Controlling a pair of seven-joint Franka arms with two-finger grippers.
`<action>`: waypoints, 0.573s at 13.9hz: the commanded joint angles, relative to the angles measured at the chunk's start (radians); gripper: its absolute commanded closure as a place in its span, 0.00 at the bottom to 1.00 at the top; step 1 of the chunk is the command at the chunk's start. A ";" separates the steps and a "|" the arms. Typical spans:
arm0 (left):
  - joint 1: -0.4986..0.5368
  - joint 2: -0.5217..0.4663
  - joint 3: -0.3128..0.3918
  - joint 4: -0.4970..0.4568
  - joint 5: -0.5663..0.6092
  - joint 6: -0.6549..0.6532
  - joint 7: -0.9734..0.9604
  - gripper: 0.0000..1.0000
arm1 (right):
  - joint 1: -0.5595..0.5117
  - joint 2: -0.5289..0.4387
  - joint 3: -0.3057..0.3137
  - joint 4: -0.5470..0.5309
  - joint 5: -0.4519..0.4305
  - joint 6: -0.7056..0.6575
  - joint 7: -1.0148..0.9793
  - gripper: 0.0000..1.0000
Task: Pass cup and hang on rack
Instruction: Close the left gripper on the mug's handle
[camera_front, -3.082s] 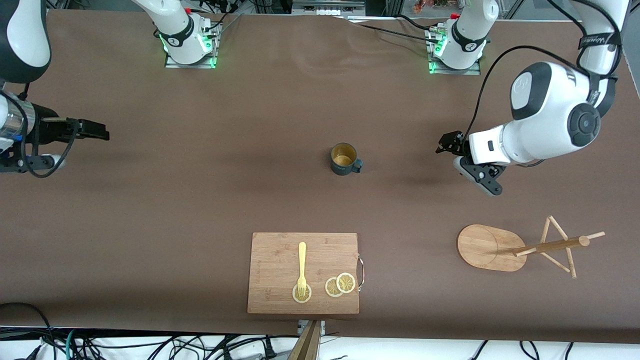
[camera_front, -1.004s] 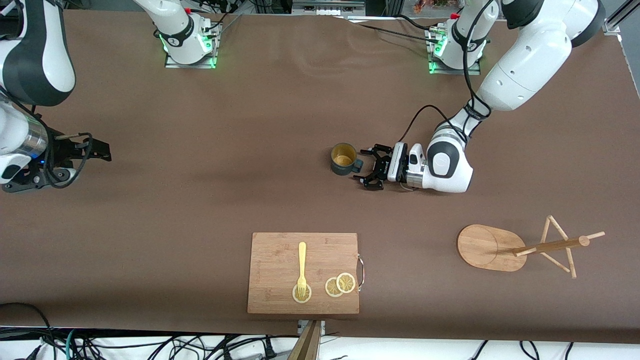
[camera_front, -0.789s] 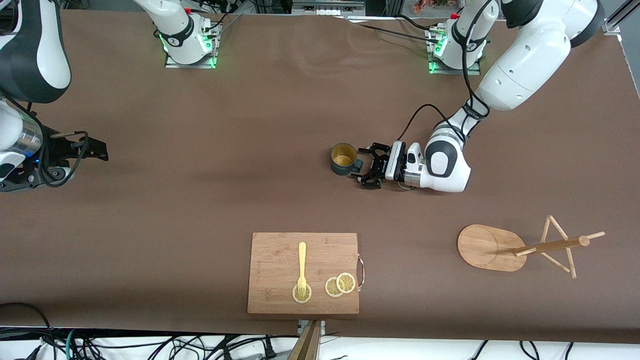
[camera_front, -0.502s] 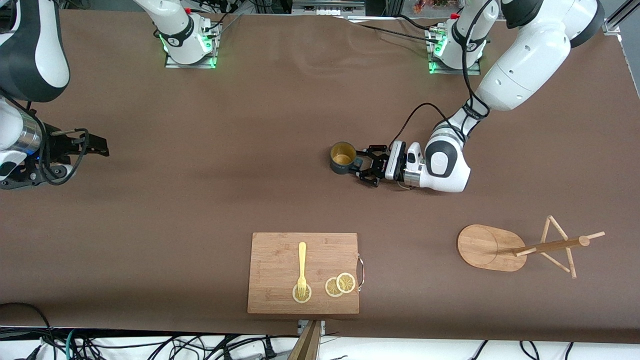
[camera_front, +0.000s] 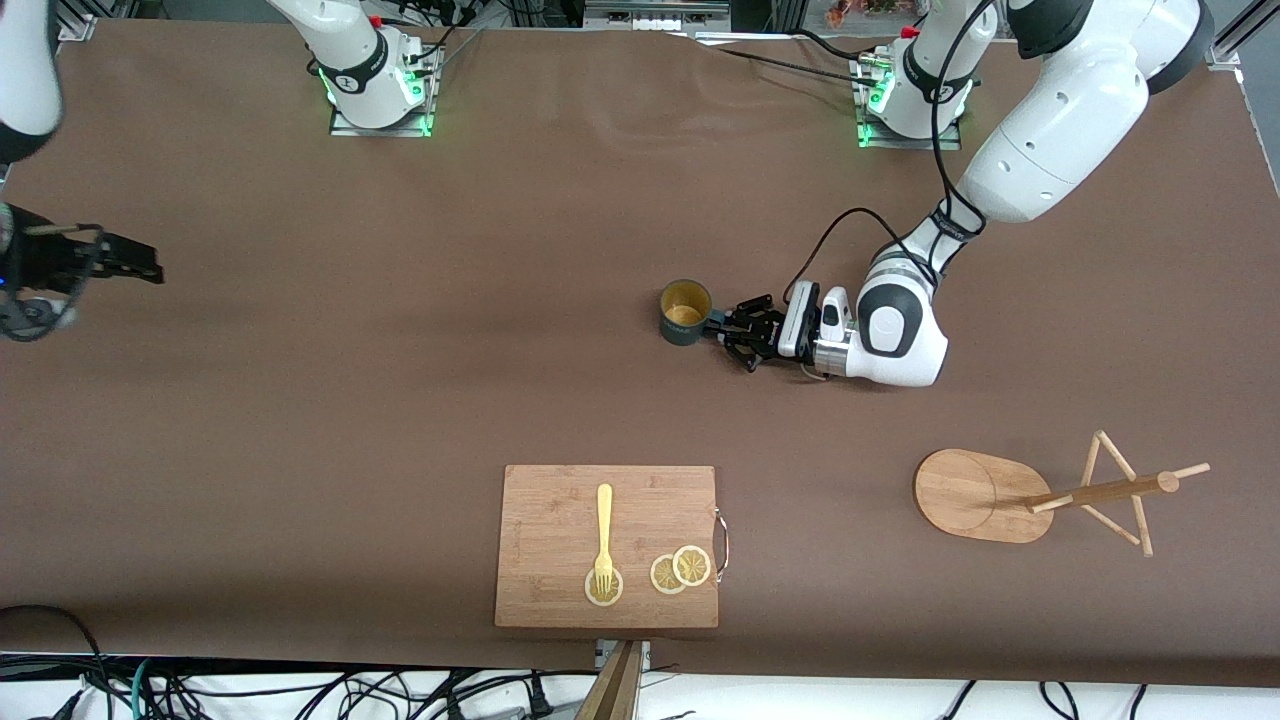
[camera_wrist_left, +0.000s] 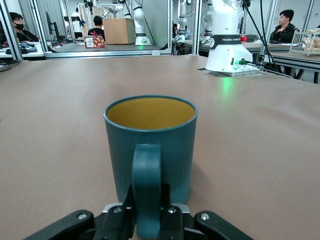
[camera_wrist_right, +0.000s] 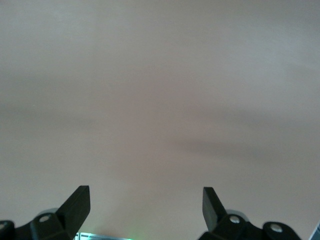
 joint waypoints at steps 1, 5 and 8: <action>0.035 -0.030 -0.001 -0.028 -0.019 -0.026 0.059 1.00 | -0.011 0.011 -0.018 0.029 0.004 -0.015 -0.007 0.00; 0.113 -0.283 -0.001 -0.201 -0.033 -0.021 0.011 1.00 | -0.009 0.015 -0.019 0.049 0.007 -0.022 -0.002 0.01; 0.202 -0.467 -0.001 -0.327 -0.022 -0.029 -0.106 1.00 | -0.005 0.015 -0.013 0.116 0.029 -0.059 -0.007 0.00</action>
